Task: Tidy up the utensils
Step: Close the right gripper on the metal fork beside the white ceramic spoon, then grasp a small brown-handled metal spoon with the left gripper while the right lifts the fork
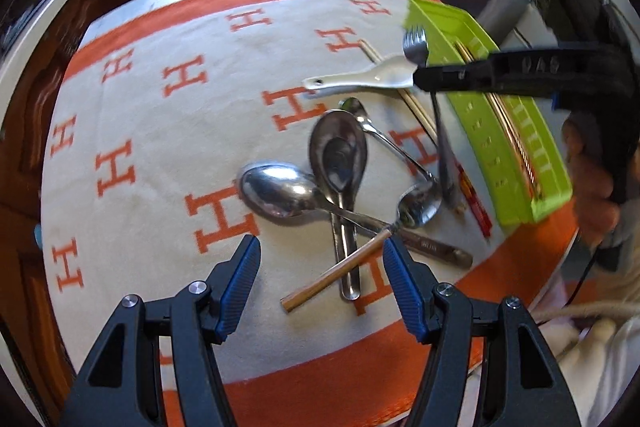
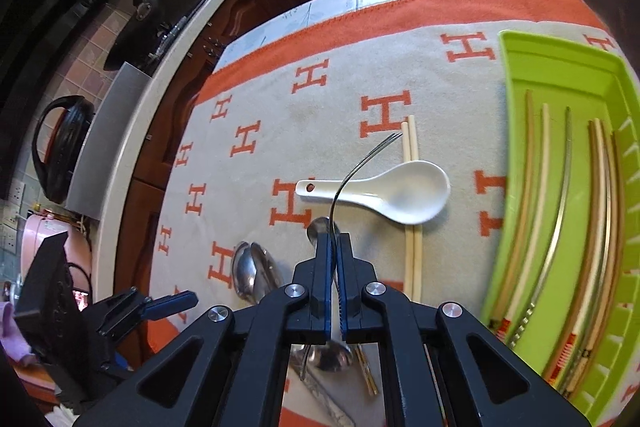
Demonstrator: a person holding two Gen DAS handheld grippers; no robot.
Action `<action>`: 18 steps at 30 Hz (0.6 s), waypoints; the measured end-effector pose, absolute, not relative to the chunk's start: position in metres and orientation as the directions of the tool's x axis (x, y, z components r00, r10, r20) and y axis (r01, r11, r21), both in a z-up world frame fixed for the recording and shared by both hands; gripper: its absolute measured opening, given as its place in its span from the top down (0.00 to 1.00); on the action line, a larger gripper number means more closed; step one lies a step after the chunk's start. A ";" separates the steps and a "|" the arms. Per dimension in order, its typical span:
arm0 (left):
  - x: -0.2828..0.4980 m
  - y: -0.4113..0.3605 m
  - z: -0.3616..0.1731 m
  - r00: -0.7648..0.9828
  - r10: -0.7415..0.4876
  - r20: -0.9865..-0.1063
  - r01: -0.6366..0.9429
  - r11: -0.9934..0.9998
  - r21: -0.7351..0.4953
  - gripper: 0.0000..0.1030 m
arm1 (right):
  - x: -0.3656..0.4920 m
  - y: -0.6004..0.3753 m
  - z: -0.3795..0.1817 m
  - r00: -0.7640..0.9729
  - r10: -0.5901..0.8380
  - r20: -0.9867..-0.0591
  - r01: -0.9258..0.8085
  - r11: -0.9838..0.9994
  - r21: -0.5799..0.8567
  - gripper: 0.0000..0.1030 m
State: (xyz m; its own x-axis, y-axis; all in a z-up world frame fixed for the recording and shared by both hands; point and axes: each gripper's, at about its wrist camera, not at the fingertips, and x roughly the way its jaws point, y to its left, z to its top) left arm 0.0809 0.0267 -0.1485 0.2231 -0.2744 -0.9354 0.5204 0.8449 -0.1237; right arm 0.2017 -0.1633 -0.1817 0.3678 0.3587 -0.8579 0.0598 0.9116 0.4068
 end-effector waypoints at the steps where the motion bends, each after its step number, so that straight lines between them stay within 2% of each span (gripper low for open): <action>1: 0.080 0.023 -0.150 0.222 -0.262 -0.939 0.547 0.831 -0.103 0.44 | 0.196 -0.167 -0.177 0.375 0.362 -0.853 0.060 0.909 0.412 0.98; 7: 0.074 -0.008 -0.161 0.177 -0.210 -0.962 0.675 0.737 -0.037 0.63 | 0.151 -0.216 -0.147 0.442 0.370 -0.817 0.128 0.876 0.466 0.98; 9: 0.075 -0.017 -0.165 0.155 -0.194 -0.969 0.702 0.712 -0.030 0.66 | 0.136 -0.234 -0.139 0.465 0.357 -0.810 0.154 0.868 0.472 0.98; 13: 0.075 -0.032 -0.176 0.122 -0.146 -0.982 0.745 0.666 -0.007 0.85 | 0.113 -0.266 -0.125 0.502 0.325 -0.801 0.197 0.859 0.472 0.98; 18: 0.074 -0.045 -0.182 0.115 -0.094 -0.989 0.762 0.648 0.027 0.92 | 0.095 -0.293 -0.119 0.522 0.310 -0.795 0.231 0.846 0.481 0.98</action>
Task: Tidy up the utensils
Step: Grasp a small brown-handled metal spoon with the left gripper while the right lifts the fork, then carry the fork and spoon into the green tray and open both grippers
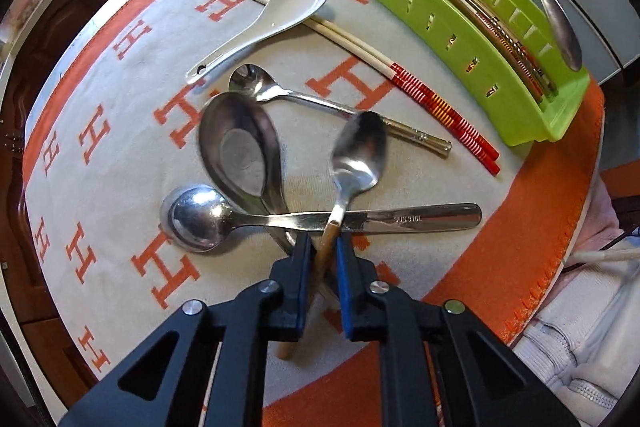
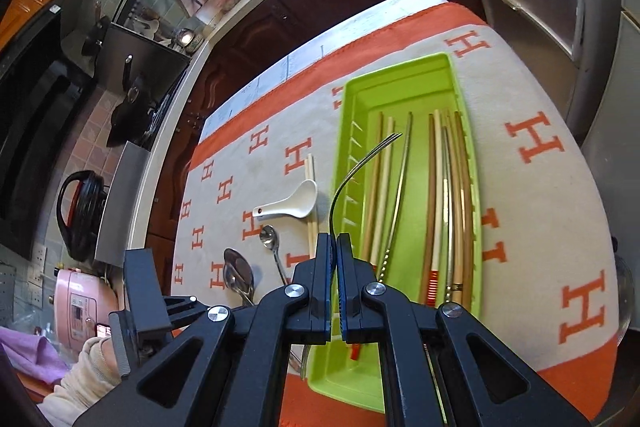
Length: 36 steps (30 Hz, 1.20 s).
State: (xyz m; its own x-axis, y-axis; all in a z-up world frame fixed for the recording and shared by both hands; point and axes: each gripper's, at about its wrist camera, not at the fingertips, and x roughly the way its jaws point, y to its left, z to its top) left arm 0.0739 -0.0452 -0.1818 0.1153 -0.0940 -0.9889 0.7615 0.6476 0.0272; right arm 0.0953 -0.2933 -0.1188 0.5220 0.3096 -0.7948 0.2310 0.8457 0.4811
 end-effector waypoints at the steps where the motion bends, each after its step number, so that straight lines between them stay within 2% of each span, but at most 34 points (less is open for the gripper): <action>1: 0.074 -0.046 -0.181 0.110 -0.094 -0.989 0.759 0.651 0.023 0.95 | 0.093 -0.297 -0.119 0.522 0.308 -0.795 0.235 0.845 0.481 0.98; 15: 0.079 -0.017 -0.143 0.095 -0.286 -0.954 0.547 0.816 -0.190 0.96 | 0.078 -0.310 -0.129 0.517 0.324 -0.792 0.251 0.827 0.503 0.98; 21: 0.067 -0.001 -0.126 0.114 -0.360 -0.926 0.485 0.833 -0.265 0.96 | 0.077 -0.304 -0.129 0.517 0.325 -0.792 0.252 0.826 0.504 0.98; 27: 0.066 -0.019 -0.099 0.150 -0.439 -0.886 0.485 0.814 -0.321 0.96 | 0.072 -0.305 -0.123 0.524 0.302 -0.796 0.247 0.841 0.482 0.98; 36: 0.083 -0.088 -0.074 0.192 -0.513 -0.837 0.501 0.784 -0.366 0.96 | 0.089 -0.299 -0.146 0.405 0.181 -0.896 0.227 0.930 0.290 0.98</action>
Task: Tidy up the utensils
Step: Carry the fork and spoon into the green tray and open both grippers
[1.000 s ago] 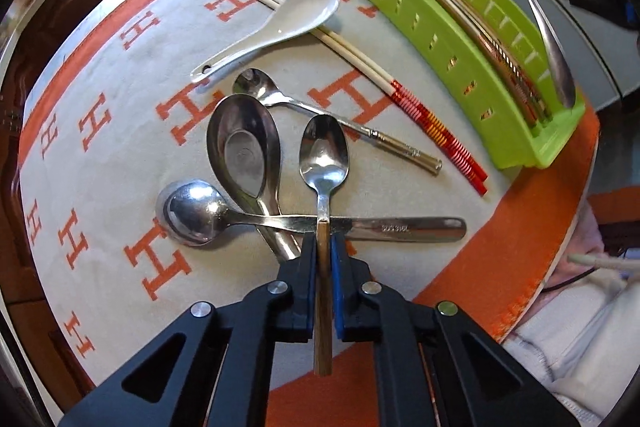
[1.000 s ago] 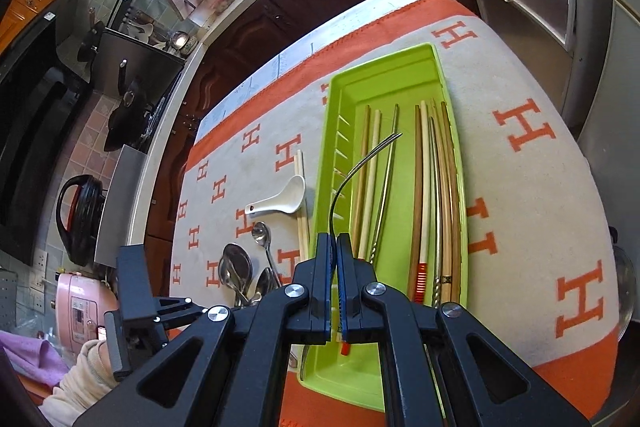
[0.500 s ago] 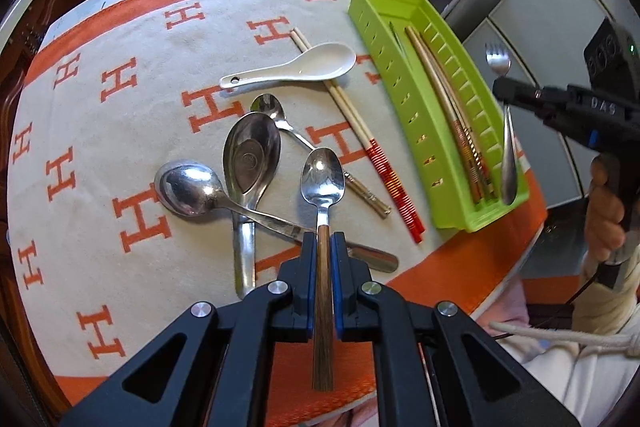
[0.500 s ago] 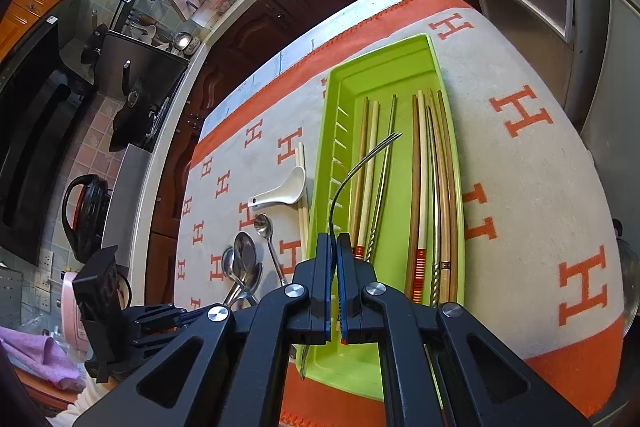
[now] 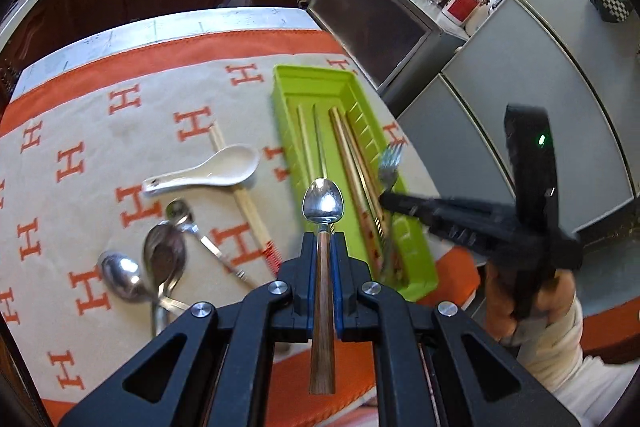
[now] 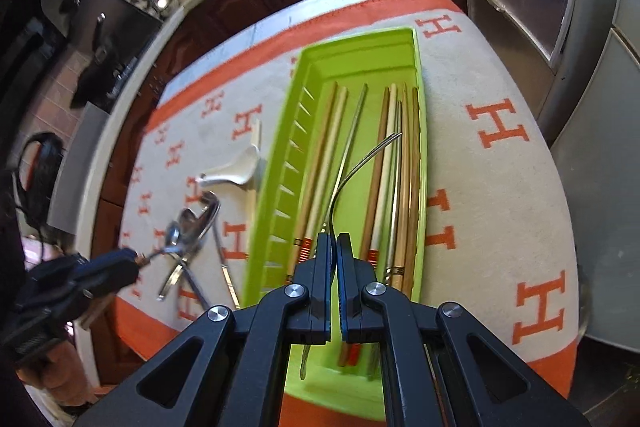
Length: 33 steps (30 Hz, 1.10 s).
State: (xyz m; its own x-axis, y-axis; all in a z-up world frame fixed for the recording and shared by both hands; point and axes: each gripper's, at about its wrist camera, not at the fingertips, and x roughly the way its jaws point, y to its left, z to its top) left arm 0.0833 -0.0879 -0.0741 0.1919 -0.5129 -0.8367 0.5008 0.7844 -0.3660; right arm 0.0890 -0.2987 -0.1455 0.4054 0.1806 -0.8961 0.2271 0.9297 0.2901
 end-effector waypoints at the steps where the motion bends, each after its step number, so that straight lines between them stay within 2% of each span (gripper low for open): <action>1: 0.085 -0.095 -0.076 0.195 -0.510 -0.837 0.497 0.788 -0.364 0.96 | 0.092 -0.299 -0.152 0.388 0.177 -0.904 0.225 0.934 0.279 0.98; 7: 0.099 -0.138 -0.096 0.205 -0.486 -0.850 0.479 0.807 -0.345 0.96 | 0.089 -0.314 -0.166 0.362 0.188 -0.913 0.288 0.909 0.301 0.96; 16: 0.099 -0.172 -0.137 0.130 -0.446 -0.886 0.468 0.815 -0.342 0.95 | 0.060 -0.328 -0.140 0.447 0.155 -0.881 0.330 0.887 0.324 0.96; 18: 0.093 -0.173 -0.139 0.117 -0.432 -0.894 0.477 0.814 -0.331 0.91 | 0.057 -0.329 -0.138 0.450 0.157 -0.879 0.337 0.882 0.330 0.96; 20: 0.085 -0.171 -0.135 0.127 -0.424 -0.897 0.484 0.816 -0.316 0.85 | 0.054 -0.330 -0.137 0.451 0.161 -0.878 0.340 0.879 0.336 0.95; 25: 0.070 -0.151 -0.120 0.158 -0.405 -0.901 0.485 0.826 -0.287 0.82 | 0.051 -0.325 -0.137 0.449 0.171 -0.877 0.329 0.881 0.340 0.96; 28: 0.067 -0.130 -0.111 0.182 -0.392 -0.902 0.457 0.846 -0.275 0.76 | 0.050 -0.317 -0.136 0.445 0.179 -0.877 0.311 0.888 0.339 0.96; 33: 0.066 -0.082 -0.102 0.219 -0.371 -0.902 0.385 0.883 -0.269 0.76 | 0.051 -0.301 -0.133 0.440 0.196 -0.876 0.274 0.900 0.339 0.96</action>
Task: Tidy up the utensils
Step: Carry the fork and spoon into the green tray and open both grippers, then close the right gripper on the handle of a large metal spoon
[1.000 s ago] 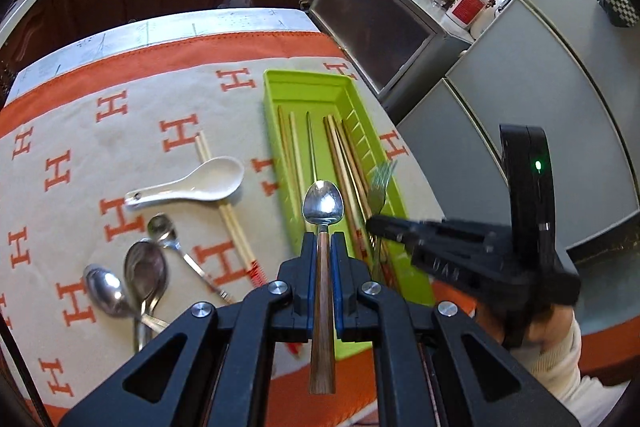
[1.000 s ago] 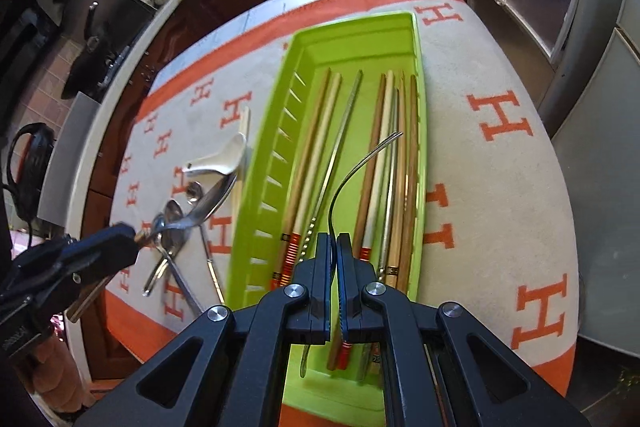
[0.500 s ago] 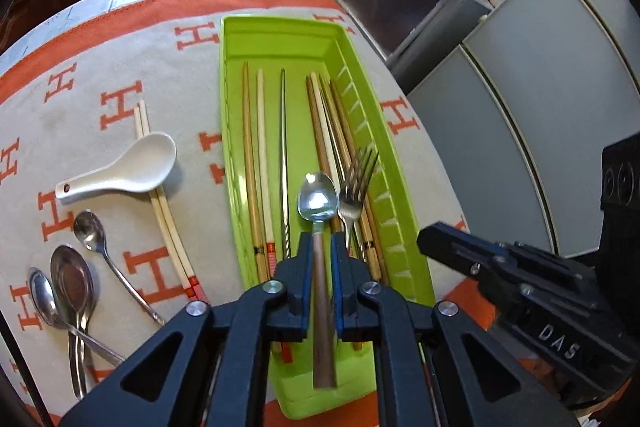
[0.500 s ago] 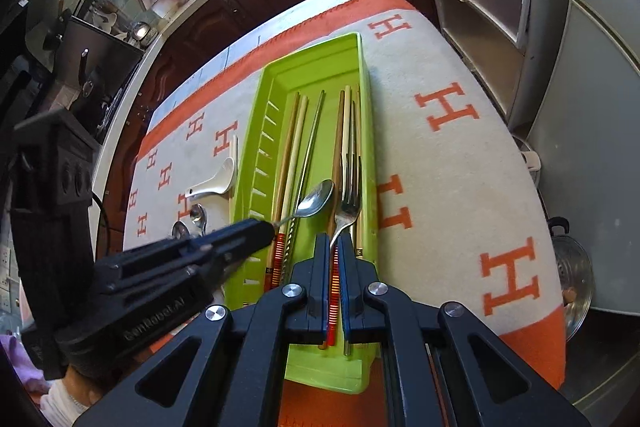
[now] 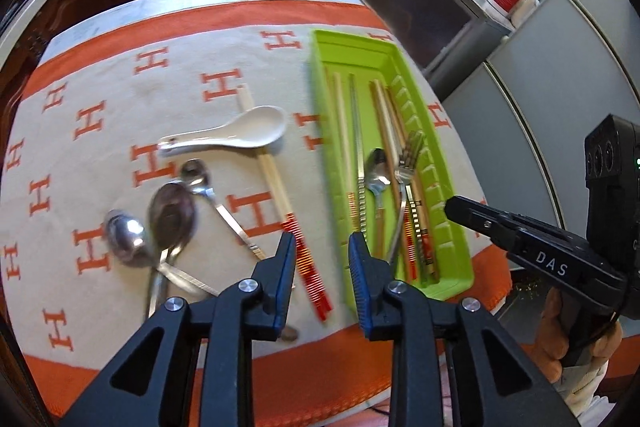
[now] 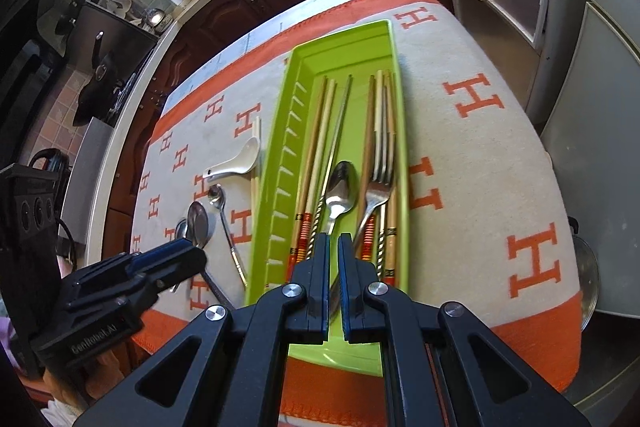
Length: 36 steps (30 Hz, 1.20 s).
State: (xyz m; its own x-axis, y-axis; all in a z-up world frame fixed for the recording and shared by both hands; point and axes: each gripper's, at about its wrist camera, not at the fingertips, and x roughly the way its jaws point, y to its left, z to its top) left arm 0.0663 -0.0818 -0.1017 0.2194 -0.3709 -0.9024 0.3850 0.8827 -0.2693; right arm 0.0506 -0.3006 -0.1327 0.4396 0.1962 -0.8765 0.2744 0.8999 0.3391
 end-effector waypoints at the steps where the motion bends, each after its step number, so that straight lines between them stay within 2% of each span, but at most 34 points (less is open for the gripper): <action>1: 0.068 -0.074 -0.100 0.227 -0.367 -0.902 0.373 0.888 -0.267 0.76 | 0.051 -0.297 -0.131 0.439 0.200 -0.876 0.266 0.903 0.339 0.96; 4: 0.067 -0.045 -0.093 0.261 -0.347 -0.901 0.331 0.909 -0.255 0.73 | 0.051 -0.286 -0.126 0.438 0.209 -0.875 0.235 0.912 0.336 0.96; 6: 0.064 -0.025 -0.088 0.287 -0.331 -0.899 0.301 0.922 -0.243 0.68 | 0.051 -0.276 -0.122 0.438 0.213 -0.873 0.213 0.919 0.331 0.96; 8: 0.061 -0.005 -0.084 0.317 -0.315 -0.895 0.273 0.934 -0.232 0.56 | 0.051 -0.268 -0.118 0.438 0.215 -0.873 0.191 0.927 0.324 0.96; 9: 0.061 0.001 -0.082 0.327 -0.313 -0.892 0.263 0.937 -0.232 0.55 | 0.051 -0.263 -0.116 0.438 0.216 -0.873 0.180 0.930 0.320 0.96; 15: 0.061 0.046 -0.089 0.325 -0.349 -0.879 0.185 0.935 -0.303 0.55 | 0.054 -0.218 -0.108 0.423 0.225 -0.878 0.070 0.958 0.279 0.95; 22: 0.061 0.076 -0.104 0.323 -0.374 -0.869 0.125 0.927 -0.353 0.55 | 0.060 -0.150 -0.115 0.405 0.198 -0.893 -0.080 0.980 0.182 0.79; 36: 0.060 0.108 -0.136 0.322 -0.349 -0.880 0.105 0.937 -0.333 0.55 | 0.107 -0.073 -0.174 0.293 0.150 -0.944 -0.265 0.962 0.071 0.78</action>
